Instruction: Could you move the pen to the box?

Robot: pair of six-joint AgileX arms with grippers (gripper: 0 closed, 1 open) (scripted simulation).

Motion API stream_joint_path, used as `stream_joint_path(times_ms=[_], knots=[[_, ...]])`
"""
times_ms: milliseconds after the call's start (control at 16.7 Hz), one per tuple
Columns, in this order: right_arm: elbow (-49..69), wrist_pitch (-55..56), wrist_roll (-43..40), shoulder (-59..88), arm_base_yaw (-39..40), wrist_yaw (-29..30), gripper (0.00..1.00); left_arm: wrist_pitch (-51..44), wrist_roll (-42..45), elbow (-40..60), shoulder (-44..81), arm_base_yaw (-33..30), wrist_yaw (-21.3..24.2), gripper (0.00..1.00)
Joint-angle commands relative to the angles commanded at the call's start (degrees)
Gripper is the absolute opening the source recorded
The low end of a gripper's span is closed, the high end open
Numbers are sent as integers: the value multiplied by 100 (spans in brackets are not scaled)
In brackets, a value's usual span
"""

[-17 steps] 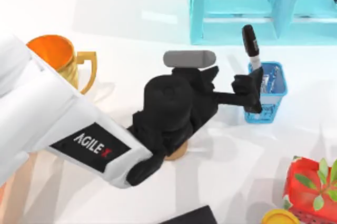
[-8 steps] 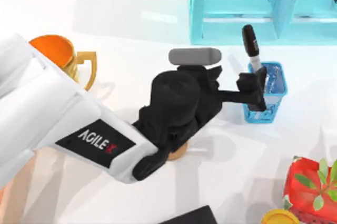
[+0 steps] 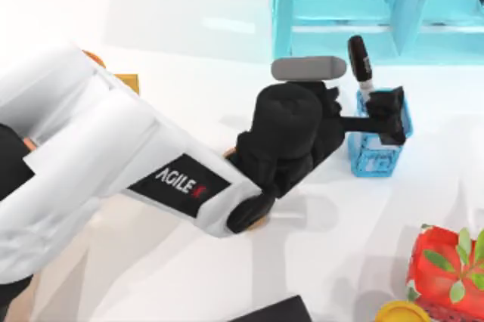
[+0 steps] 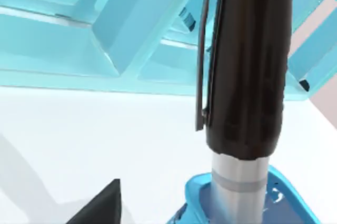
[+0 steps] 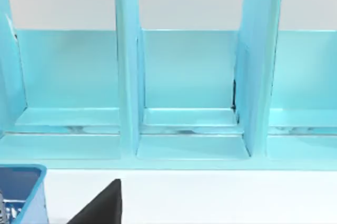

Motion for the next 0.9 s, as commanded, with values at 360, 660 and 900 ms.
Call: stream_joint_path(times_ms=[360, 660, 900], knots=[[0, 0, 0, 0, 0, 0, 100, -188, -2, 821, 624, -4, 7, 100], [0, 0, 0, 0, 0, 0, 100, -168, 9, 1143, 967, 38, 54, 100], [0, 0, 0, 0, 0, 0, 100, -131, 8, 1189, 1055, 69, 82, 100]])
